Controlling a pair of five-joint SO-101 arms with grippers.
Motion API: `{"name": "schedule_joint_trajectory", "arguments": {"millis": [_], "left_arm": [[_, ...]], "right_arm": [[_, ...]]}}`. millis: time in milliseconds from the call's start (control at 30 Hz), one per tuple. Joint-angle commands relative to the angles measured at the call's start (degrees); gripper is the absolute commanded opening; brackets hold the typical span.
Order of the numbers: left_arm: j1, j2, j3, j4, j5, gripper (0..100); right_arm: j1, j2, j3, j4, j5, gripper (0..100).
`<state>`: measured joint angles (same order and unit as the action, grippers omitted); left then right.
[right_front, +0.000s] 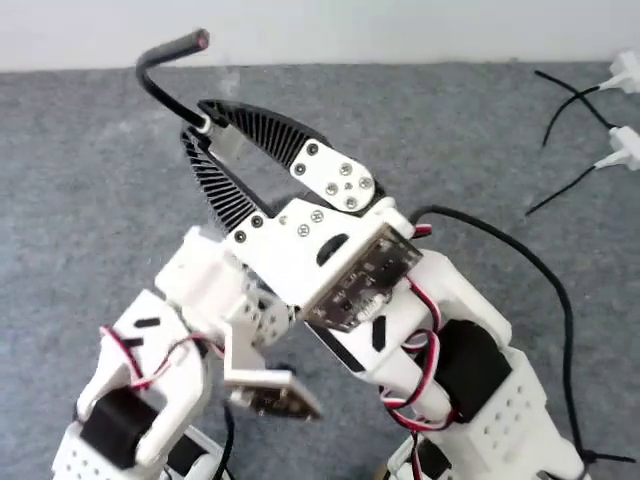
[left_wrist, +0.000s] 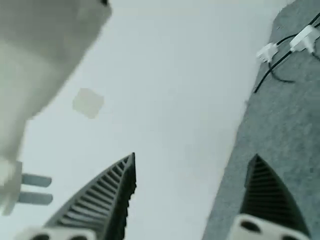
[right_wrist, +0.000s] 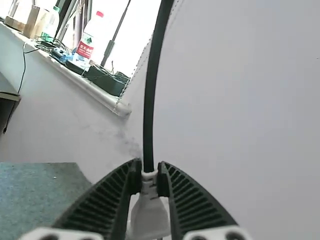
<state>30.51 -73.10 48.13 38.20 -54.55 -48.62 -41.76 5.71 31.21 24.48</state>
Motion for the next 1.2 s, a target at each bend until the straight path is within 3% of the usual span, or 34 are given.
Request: {"name": "schedule_joint_trajectory", "arguments": {"millis": [0, 533, 900, 1167], "left_arm": [[-4.0, 4.4, -0.1, -8.5, -7.1, 34], [-5.3, 4.7, -0.7, -13.0, -19.6, 34], [-5.0, -7.9, 6.6, -12.7, -20.8, 34], [-3.0, -15.9, 11.4, -13.1, -26.5, 34]], "right_arm": [[-0.7, 0.1, -5.5, 2.1, -0.1, 0.8], [-0.7, 0.1, -5.4, 3.7, 3.8, 0.8], [-0.7, 1.8, -5.6, 3.6, 3.7, 0.8], [-3.0, 6.2, -11.9, 4.1, 3.6, 0.8]]}}
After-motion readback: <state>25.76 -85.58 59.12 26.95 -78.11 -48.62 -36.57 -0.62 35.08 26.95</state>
